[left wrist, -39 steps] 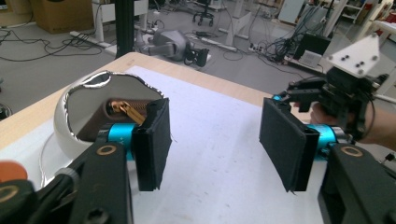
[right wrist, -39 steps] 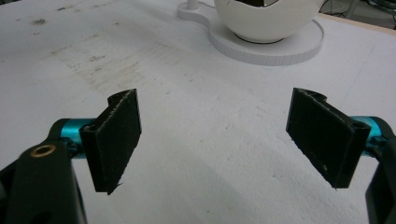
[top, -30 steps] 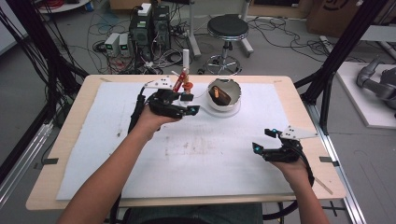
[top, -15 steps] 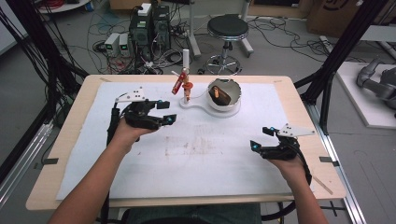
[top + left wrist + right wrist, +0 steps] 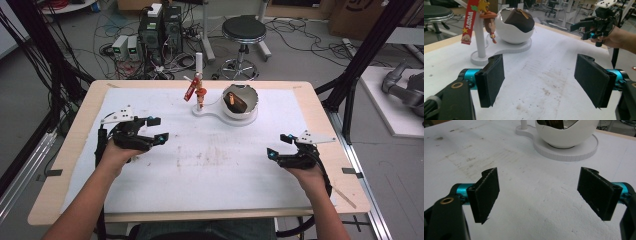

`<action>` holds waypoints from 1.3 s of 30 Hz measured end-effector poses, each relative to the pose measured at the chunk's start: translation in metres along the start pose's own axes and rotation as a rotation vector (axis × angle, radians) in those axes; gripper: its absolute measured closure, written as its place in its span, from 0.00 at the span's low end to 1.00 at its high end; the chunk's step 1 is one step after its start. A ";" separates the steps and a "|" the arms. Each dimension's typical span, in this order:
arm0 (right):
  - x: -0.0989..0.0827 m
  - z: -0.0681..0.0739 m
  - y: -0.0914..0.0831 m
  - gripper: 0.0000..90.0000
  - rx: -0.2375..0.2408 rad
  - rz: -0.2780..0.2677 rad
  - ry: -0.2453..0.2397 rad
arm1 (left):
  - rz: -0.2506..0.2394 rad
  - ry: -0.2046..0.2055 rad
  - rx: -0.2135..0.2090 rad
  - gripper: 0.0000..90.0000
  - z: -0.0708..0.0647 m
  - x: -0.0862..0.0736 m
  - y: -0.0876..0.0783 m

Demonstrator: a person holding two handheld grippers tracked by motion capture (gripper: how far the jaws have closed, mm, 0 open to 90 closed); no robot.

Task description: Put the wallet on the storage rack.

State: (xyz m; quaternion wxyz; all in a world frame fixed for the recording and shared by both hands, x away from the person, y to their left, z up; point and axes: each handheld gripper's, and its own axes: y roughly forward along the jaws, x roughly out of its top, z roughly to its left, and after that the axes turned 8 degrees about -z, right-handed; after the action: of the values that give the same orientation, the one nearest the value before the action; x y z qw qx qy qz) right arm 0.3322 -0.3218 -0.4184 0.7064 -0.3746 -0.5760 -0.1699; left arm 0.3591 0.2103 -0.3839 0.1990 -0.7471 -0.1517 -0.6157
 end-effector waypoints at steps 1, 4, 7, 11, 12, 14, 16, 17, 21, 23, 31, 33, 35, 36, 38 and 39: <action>0.000 0.000 0.000 0.20 -0.001 0.001 0.000 | -0.002 0.003 0.006 0.26 0.000 -0.001 -0.001; 0.000 0.000 0.000 0.20 0.000 -0.001 -0.003 | 0.003 0.010 0.016 0.24 0.001 -0.005 -0.004; -0.001 -0.001 0.001 0.20 0.003 0.005 -0.003 | 0.005 0.008 0.025 0.23 0.004 -0.011 -0.005; -0.001 -0.002 0.002 0.20 0.006 0.016 -0.013 | 0.024 0.020 0.040 0.20 0.005 -0.019 -0.008; -0.001 -0.002 0.003 0.20 0.006 0.016 -0.018 | 0.026 0.020 0.042 0.20 0.006 -0.021 -0.009; -0.001 -0.002 0.003 0.20 0.005 0.016 -0.015 | 0.031 0.017 0.044 0.20 0.006 -0.024 -0.012; -0.001 -0.002 0.003 0.20 0.006 0.015 -0.017 | 0.034 0.017 0.052 0.20 0.006 -0.027 -0.015; -0.001 -0.002 0.003 0.20 0.005 0.014 -0.013 | 0.038 0.022 0.056 0.20 0.007 -0.028 -0.016; -0.001 -0.004 0.003 0.20 0.002 0.010 -0.010 | 0.039 0.023 0.070 0.20 0.008 -0.030 -0.018; -0.001 -0.004 0.003 0.20 0.001 0.014 -0.007 | 0.042 0.022 0.076 0.20 0.008 -0.032 -0.018; -0.002 -0.003 0.005 0.20 0.005 0.023 -0.012 | 0.056 0.017 0.073 0.20 0.009 -0.035 -0.015; -0.002 -0.003 0.005 0.20 0.008 0.021 -0.010 | 0.054 0.018 0.072 0.20 0.009 -0.035 -0.015; -0.002 -0.003 0.005 0.20 0.006 0.021 -0.010 | 0.048 0.016 0.073 0.20 0.009 -0.035 -0.015; -0.002 -0.004 0.005 0.20 0.005 0.020 -0.010 | 0.048 0.019 0.074 0.20 0.010 -0.034 -0.015; -0.002 -0.004 0.005 0.20 0.005 0.021 -0.008 | 0.047 0.016 0.075 0.20 0.010 -0.034 -0.015; -0.002 -0.004 0.005 0.20 0.005 0.021 -0.008 | 0.049 0.016 0.076 0.20 0.010 -0.034 -0.015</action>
State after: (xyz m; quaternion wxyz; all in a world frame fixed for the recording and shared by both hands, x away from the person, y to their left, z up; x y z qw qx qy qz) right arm 0.3376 -0.3217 -0.4219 0.7068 -0.3796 -0.5752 -0.1593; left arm 0.3537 0.2291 -0.4176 0.2434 -0.7375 -0.1551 -0.6106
